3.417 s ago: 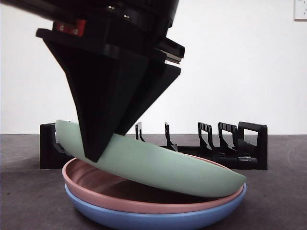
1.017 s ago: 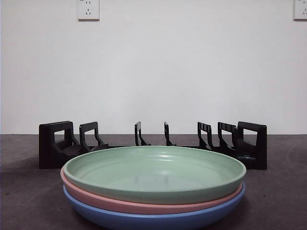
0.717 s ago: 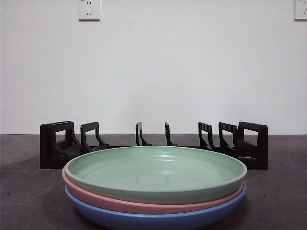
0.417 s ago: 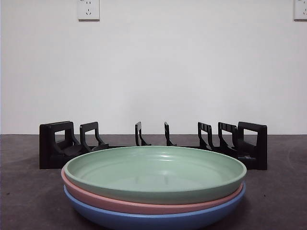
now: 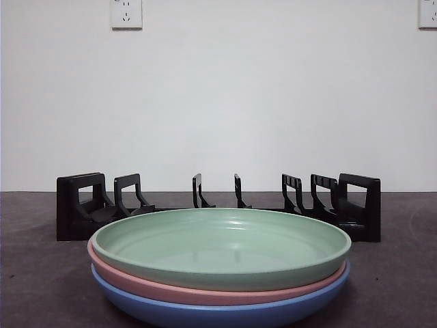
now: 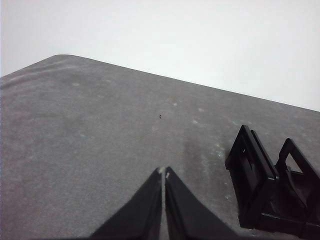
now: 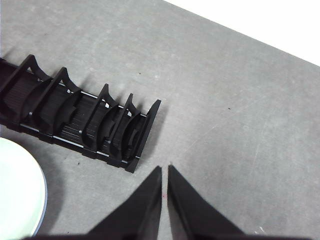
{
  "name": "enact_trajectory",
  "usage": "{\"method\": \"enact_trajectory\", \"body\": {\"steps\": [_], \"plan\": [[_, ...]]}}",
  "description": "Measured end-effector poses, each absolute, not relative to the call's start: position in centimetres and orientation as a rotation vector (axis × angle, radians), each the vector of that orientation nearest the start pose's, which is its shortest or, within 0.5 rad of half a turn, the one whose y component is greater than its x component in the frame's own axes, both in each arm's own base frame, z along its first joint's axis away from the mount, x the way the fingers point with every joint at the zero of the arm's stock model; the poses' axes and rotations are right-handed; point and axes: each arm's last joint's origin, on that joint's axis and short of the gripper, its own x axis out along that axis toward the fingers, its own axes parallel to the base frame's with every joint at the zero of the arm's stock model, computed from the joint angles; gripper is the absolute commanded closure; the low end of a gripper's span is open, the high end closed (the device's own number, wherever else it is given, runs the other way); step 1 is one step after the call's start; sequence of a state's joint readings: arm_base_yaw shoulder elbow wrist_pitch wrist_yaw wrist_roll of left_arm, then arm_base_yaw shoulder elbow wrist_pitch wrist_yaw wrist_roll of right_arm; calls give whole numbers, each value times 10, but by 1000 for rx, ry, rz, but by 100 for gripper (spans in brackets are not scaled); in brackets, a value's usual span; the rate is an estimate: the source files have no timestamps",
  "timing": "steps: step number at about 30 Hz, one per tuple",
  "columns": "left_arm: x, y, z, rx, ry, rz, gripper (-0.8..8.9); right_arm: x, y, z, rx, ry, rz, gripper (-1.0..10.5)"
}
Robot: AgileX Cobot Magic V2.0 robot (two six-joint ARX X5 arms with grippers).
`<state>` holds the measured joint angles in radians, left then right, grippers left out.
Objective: Place the plate
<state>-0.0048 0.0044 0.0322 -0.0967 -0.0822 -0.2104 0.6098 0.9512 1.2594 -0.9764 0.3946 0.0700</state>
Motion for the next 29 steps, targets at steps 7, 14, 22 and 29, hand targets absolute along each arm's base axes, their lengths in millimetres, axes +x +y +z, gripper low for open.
{"method": "enact_trajectory", "body": {"steps": [7, 14, 22, 29], "plan": [[96, 2, 165, -208, 60, 84, 806, 136, 81, 393, -268, 564, 170, 930], [96, 2, 165, -208, 59, 84, 806, 133, 50, 342, -107, 338, 76, 930], [96, 2, 165, -209, 59, 84, 806, 103, 11, 205, -6, 172, -71, 930], [96, 2, 165, -210, 58, 84, 806, 94, 6, 163, 20, 106, -5, 930]]}}
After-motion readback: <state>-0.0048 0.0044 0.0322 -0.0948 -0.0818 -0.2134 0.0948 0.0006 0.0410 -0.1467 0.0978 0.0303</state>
